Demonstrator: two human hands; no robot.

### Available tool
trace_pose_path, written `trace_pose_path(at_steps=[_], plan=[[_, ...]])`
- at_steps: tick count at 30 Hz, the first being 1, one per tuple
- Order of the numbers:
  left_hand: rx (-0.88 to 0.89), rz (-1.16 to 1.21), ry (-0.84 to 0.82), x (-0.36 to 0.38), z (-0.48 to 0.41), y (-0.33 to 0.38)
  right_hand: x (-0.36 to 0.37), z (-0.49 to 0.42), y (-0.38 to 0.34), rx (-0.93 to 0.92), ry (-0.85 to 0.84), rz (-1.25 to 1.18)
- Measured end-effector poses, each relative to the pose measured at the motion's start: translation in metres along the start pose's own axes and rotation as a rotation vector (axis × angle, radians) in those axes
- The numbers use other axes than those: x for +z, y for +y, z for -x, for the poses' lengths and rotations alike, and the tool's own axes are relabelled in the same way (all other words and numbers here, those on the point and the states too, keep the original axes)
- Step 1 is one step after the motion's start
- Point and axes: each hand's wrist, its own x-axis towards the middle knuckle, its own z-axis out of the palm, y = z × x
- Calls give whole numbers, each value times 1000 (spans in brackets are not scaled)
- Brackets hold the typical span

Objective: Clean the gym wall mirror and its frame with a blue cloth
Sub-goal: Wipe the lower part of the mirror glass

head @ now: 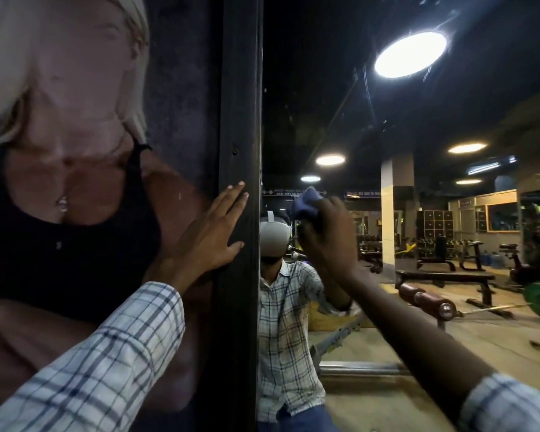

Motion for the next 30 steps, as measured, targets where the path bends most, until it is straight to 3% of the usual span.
trace_pose_path(at_steps=[1,4,5,7,10,11,12,15,16,17,18,21,22,23,27,29,30], plan=[[-8,6,10,1,1,2,9,14,-5,-61,-49,-32],[-21,-1,26,5,3,5,21,52,-15,-486,-577,68],[-19,-5,30,5,3,6,14,49,-9,-540,-651,90],[-15,-8,34,6,2,5,-6,31,4,-403,-517,31],[-26,2,51,10,2,4,-26,20,37,65,134,-35],[-30,6,69,12,2,5,-24,25,44,124,222,-45],[-32,2,88,14,1,7,-19,32,43,70,155,-6],[-3,-17,126,20,-1,19,-14,47,47,-516,-457,202],[12,-18,130,22,-2,24,-24,35,55,-606,-504,235],[31,-16,128,24,-3,29,-37,21,61,-562,-446,172],[45,-9,123,28,-5,34,-50,3,74,-396,-321,159],[50,41,115,37,-11,52,-91,-37,111,153,299,123],[49,55,119,41,-14,59,-91,-40,112,289,385,66],[47,68,118,45,-18,66,-83,-39,109,294,354,54],[32,118,146,58,-35,91,-61,-29,88,-301,-210,181],[31,134,156,63,-42,98,-77,-59,102,-291,-138,241],[33,141,161,66,-45,101,-88,-74,110,-146,5,228]])
